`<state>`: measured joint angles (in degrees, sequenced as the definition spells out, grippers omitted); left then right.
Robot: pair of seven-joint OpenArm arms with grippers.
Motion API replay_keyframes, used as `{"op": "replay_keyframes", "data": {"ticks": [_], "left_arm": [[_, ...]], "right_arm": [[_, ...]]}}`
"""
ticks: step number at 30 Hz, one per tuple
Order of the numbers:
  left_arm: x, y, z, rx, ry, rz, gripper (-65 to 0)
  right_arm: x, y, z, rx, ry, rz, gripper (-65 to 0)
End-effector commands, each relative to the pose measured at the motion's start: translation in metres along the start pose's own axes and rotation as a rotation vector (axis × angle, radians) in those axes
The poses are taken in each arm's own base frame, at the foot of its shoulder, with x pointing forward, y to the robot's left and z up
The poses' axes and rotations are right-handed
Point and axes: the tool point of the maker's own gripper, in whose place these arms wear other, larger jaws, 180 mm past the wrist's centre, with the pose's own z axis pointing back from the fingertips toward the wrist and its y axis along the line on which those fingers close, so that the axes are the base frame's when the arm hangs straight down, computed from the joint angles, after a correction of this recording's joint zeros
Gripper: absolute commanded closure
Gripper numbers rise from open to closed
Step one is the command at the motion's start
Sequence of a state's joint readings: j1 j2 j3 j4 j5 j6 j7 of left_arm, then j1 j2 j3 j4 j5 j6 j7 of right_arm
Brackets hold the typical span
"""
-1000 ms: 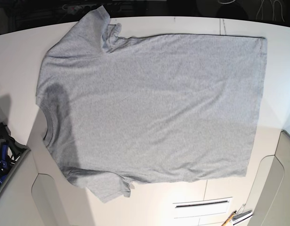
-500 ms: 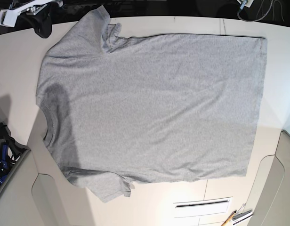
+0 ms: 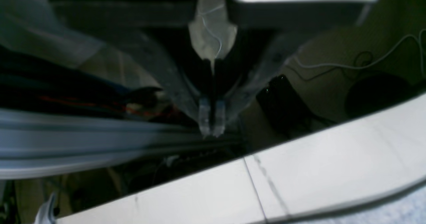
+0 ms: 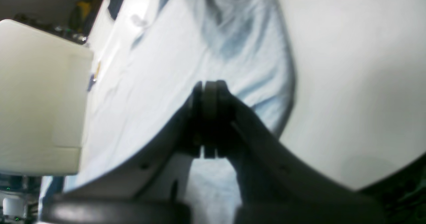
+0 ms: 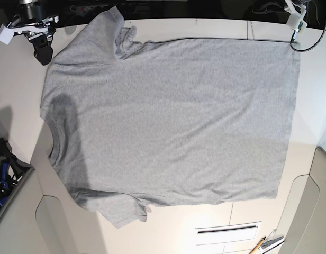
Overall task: Fold the T-shirt properly
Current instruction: 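Lower the right gripper onto the shirt's sleeve-side shoulder edge and grasp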
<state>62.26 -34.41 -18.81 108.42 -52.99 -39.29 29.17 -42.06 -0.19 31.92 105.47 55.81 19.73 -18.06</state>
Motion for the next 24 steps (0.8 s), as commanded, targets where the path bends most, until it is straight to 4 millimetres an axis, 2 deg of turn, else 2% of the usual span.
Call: {"op": "replay_keyframes", "data": {"ticks": [1,2,3,6,8,14,17,19,24], "left_arm": [[0.006,-0.004,0.002,-0.019,-0.019,-0.005,0.0],[0.006,-0.004,0.002,-0.02,-0.021,-0.002,0.0],[0.006,-0.004,0.002,-0.02,-0.021,-0.002,0.0],[0.006,-0.004,0.002,-0.02,-0.021,-0.002,0.0],[0.006,-0.004,0.002,-0.02,-0.022,-0.002,0.0],[0.006,-0.004,0.002,-0.02,-0.021,-0.003,0.0],[0.006,-0.004,0.002,-0.02,-0.021,-0.003,0.0],[0.006,-0.004,0.002,-0.02,-0.017,-0.002,0.0],[0.005,-0.006,0.002,-0.032,-0.012,0.02,0.0]], "right_arm": [[0.007,0.003,0.002,0.007,-0.025,0.02,0.0],[0.007,0.001,0.001,-0.002,-0.024,0.023,0.0],[0.008,0.0,0.001,-0.012,-0.024,0.019,-3.5],[0.006,-0.007,0.001,-0.051,-0.019,0.022,-21.8],[0.005,-0.011,0.002,-0.073,-0.01,0.06,-27.2],[0.003,-0.015,0.0,-0.1,0.009,0.137,-28.0],[0.008,-0.018,-0.008,-0.128,-0.002,0.17,-28.5],[0.014,-0.022,-0.014,-0.168,-0.014,0.176,-31.9],[0.014,-0.016,-0.026,-0.149,0.002,0.178,-33.0]]}}
